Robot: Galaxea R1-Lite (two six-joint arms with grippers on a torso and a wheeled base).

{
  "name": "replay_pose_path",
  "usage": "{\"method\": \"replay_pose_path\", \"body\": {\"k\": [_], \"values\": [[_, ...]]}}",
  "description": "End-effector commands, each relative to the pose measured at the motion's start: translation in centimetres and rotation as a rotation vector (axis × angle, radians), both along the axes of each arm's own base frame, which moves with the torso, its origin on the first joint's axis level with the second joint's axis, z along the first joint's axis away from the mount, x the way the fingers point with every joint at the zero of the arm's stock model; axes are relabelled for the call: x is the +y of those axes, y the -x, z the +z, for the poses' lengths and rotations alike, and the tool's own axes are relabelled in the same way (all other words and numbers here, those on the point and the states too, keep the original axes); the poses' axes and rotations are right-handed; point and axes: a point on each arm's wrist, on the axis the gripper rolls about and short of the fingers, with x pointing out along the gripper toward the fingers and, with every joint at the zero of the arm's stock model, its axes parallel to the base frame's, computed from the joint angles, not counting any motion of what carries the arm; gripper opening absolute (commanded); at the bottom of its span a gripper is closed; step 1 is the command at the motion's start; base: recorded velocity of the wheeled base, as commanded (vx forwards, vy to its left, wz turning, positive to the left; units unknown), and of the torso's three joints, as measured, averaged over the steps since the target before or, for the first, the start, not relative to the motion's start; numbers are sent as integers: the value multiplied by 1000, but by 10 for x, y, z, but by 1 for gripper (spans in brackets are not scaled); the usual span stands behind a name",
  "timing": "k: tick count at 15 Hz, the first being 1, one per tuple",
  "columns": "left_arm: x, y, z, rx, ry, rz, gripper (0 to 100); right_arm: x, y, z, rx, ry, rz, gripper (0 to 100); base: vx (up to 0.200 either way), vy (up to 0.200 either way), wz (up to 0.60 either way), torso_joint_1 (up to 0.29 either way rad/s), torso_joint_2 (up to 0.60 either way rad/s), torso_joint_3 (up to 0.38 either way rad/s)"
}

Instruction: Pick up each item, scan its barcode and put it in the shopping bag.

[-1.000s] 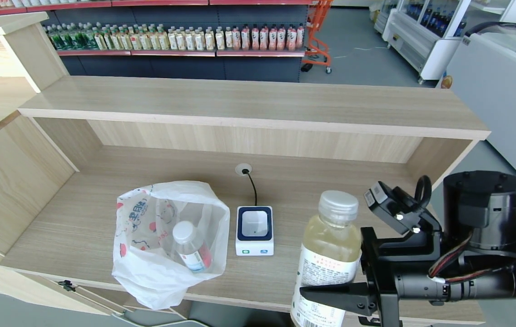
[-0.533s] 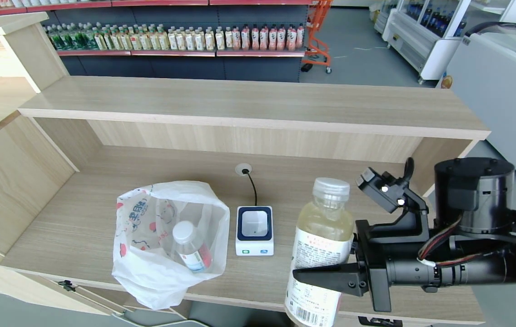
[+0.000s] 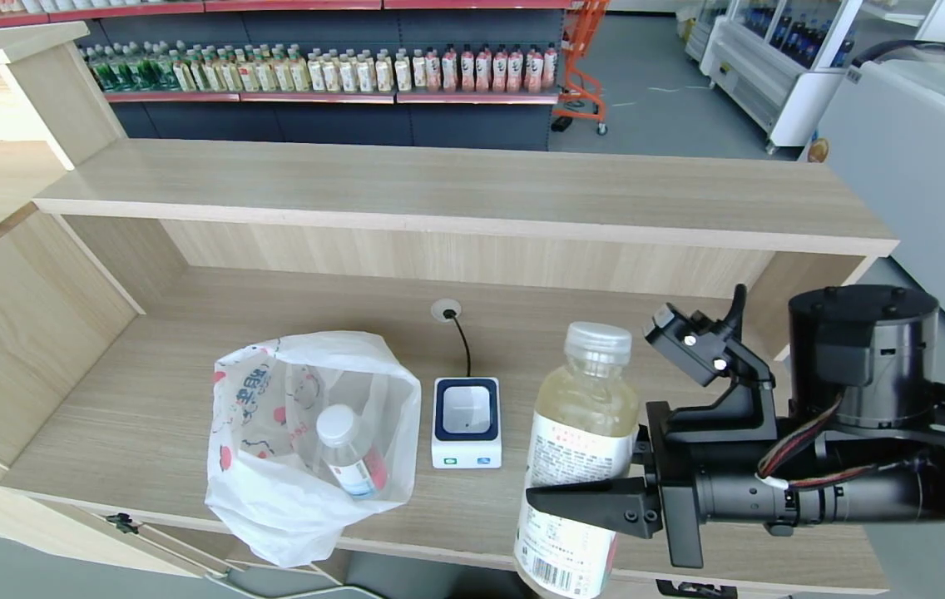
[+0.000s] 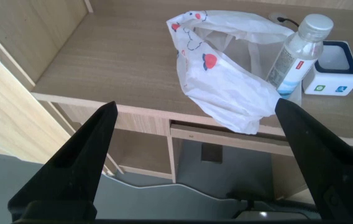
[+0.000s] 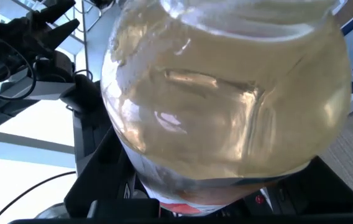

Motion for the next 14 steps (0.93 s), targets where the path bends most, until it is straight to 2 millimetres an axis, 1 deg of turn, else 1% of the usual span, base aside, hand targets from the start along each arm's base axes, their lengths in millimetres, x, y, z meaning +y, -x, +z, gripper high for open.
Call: {"method": "replay_pose_path", "body": {"k": [1, 3, 5, 7, 14], "values": [[0, 0, 0, -1, 0, 0, 100, 4, 1, 1, -3, -3, 4, 0, 0, 0, 0, 0, 0, 0], [0, 0, 0, -1, 0, 0, 100, 12, 7, 1, 0, -3, 18, 0, 0, 0, 0, 0, 0, 0], [0, 0, 0, -1, 0, 0, 100, 16, 5, -2, 0, 2, 15, 0, 0, 0, 0, 0, 0, 0], [0, 0, 0, -1, 0, 0, 100, 18, 4, -4, -3, 11, -3, 0, 0, 0, 0, 0, 0, 0], [0, 0, 0, -1, 0, 0, 100, 19, 5, -2, -8, 5, 1, 0, 0, 0, 0, 0, 0, 0]]}}
